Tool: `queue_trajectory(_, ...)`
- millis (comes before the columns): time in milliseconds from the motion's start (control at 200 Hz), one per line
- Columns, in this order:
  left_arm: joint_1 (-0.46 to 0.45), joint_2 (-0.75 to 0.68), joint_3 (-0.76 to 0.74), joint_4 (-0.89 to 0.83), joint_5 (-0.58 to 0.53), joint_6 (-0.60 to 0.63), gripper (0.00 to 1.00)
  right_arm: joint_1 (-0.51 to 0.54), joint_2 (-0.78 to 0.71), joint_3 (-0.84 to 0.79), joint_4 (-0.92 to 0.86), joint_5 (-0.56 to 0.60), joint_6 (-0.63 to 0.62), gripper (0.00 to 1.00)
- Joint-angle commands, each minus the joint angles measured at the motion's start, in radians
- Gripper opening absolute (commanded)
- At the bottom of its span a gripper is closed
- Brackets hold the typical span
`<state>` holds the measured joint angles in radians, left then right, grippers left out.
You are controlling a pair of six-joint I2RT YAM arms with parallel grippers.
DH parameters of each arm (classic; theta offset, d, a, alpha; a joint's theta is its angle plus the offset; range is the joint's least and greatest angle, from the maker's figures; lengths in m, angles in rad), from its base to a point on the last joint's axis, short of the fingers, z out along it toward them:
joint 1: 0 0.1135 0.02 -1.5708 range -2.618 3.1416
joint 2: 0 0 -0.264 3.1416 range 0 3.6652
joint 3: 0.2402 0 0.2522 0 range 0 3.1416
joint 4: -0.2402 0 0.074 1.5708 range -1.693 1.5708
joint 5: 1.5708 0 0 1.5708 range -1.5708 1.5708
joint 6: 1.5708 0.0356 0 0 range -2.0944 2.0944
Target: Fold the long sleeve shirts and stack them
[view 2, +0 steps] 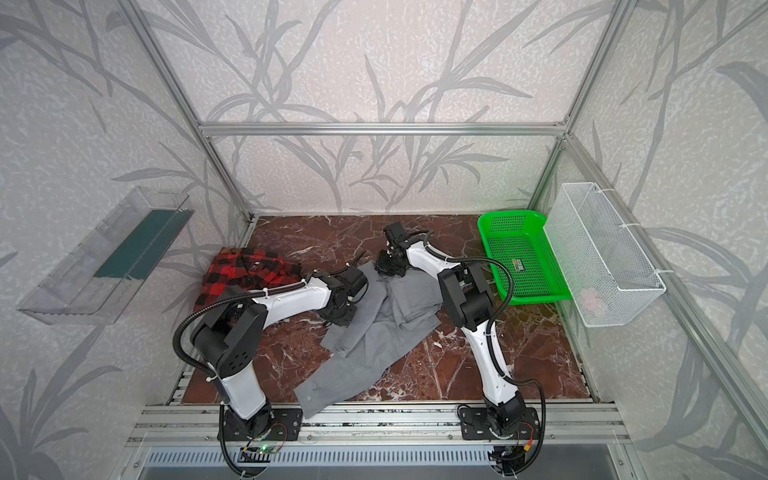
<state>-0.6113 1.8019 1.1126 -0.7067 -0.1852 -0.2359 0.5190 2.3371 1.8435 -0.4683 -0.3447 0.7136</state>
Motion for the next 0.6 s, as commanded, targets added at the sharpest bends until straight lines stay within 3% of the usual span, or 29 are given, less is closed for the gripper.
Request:
queue_trajectory(0,0.019,-0.004,0.029,-0.028,0.011,0.005,0.11,-0.002,-0.063,-0.021,0.018,-0.028,0.009,0.0)
queue_trajectory(150,0.039,-0.079,0.039,-0.028,0.006,0.011,0.0,-0.002,-0.089,-0.05,0.03,-0.028,0.004,0.0)
queue_trajectory(305,0.04,-0.206,0.059,-0.022,-0.031,0.025,0.0,-0.003,-0.133,-0.071,0.027,-0.026,-0.017,0.0)
queue_trajectory(470,0.058,-0.367,0.103,-0.007,-0.109,0.021,0.0,-0.025,-0.24,-0.11,0.02,0.016,-0.063,0.19)
queue_trajectory(595,0.114,-0.469,0.107,0.058,-0.057,0.01,0.0,-0.047,-0.341,-0.143,-0.007,0.063,-0.119,0.34)
